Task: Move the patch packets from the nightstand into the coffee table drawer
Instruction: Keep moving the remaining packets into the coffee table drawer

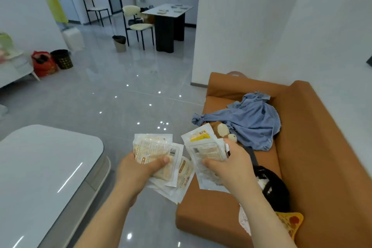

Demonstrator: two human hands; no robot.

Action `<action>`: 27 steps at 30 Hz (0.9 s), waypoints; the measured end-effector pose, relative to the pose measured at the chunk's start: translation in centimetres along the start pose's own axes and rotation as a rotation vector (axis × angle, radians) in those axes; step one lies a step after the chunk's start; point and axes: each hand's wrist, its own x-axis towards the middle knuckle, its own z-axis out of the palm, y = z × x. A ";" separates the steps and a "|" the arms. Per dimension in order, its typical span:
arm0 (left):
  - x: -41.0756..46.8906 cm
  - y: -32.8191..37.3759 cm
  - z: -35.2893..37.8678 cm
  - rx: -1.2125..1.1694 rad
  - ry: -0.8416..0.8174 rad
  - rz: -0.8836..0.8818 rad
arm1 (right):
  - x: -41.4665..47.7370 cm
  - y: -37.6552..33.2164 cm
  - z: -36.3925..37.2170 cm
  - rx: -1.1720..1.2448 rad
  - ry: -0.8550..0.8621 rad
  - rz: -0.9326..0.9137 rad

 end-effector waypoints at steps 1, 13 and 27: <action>0.4 0.1 -2.1 -0.004 0.024 0.008 | 0.3 -1.0 1.8 0.001 -0.020 -0.005; 7.6 0.8 -17.9 0.048 0.180 0.026 | 5.9 -9.6 17.3 -0.005 -0.144 -0.043; 24.2 5.2 -20.2 0.085 0.283 -0.004 | 23.4 -12.0 24.0 -0.014 -0.234 -0.058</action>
